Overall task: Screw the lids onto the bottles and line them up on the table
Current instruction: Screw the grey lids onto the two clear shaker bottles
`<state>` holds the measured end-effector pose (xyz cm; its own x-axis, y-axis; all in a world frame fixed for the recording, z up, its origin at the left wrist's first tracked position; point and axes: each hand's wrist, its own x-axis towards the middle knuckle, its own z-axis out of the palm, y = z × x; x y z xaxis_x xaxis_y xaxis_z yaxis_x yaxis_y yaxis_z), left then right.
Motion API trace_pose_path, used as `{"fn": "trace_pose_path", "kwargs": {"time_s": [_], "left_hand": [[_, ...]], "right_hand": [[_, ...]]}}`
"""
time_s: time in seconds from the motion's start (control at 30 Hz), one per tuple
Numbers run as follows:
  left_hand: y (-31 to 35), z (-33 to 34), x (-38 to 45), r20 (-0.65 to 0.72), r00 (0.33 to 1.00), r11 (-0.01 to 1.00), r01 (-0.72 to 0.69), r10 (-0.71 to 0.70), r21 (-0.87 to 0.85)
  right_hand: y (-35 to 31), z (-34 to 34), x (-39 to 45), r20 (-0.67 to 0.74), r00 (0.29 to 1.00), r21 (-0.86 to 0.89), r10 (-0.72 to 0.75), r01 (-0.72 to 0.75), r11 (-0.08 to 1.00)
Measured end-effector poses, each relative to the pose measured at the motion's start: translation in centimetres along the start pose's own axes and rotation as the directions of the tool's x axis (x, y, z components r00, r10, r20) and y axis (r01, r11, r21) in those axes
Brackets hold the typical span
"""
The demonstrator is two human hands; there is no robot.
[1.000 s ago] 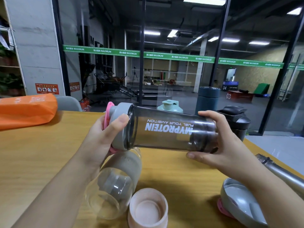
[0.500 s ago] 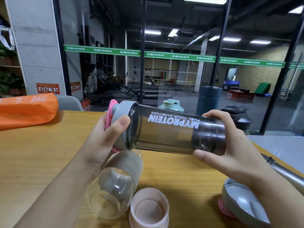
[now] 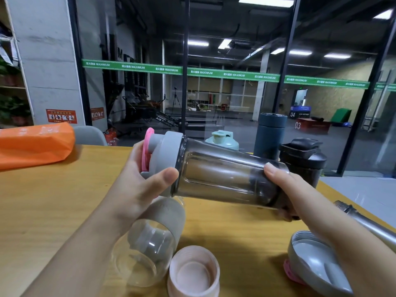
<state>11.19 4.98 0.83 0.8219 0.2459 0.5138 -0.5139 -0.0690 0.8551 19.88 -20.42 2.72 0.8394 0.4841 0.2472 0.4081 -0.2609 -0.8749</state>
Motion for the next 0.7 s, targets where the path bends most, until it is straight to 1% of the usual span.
{"fn": "trace_pose_path", "kwargs": {"time_s": [0.1, 0.2, 0.33, 0.43, 0.5, 0.57, 0.7], "left_hand": [[0.3, 0.2, -0.1, -0.01, 1.0, 1.0, -0.019, 0.019, -0.001], [0.3, 0.1, -0.1, -0.041, 0.999, 1.0, -0.011, 0.012, 0.02], [0.1, 0.0, 0.0, -0.082, 0.995, 0.998, 0.057, -0.061, -0.039], [0.1, 0.1, 0.1, -0.104, 0.989, 0.992, 0.098, -0.107, -0.083], [0.2, 0.1, 0.2, -0.109, 0.984, 0.988, 0.13, -0.138, -0.081], [0.3, 0.2, 0.1, -0.115, 0.979, 0.984, 0.157, -0.166, -0.08], [0.3, 0.2, 0.1, -0.115, 0.974, 0.978, 0.187, -0.197, -0.095]], "right_hand": [[0.1, 0.3, 0.4, 0.031, 1.0, 0.024, -0.006, 0.005, 1.0], [0.1, 0.6, 0.3, 0.03, 0.998, 0.074, -0.05, 0.048, 0.996], [-0.2, 0.8, -0.2, -0.007, 0.976, -0.071, -0.217, 0.216, 0.974], [-0.6, 1.0, -0.5, -0.017, 0.939, -0.125, -0.343, 0.338, 0.933], [-0.9, 0.9, -0.7, -0.015, 0.91, -0.203, -0.414, 0.403, 0.893], [-1.1, 0.9, -0.7, -0.01, 0.881, -0.283, -0.473, 0.451, 0.846], [-0.9, 0.7, -0.7, -0.028, 0.848, -0.345, -0.529, 0.489, 0.801]]}}
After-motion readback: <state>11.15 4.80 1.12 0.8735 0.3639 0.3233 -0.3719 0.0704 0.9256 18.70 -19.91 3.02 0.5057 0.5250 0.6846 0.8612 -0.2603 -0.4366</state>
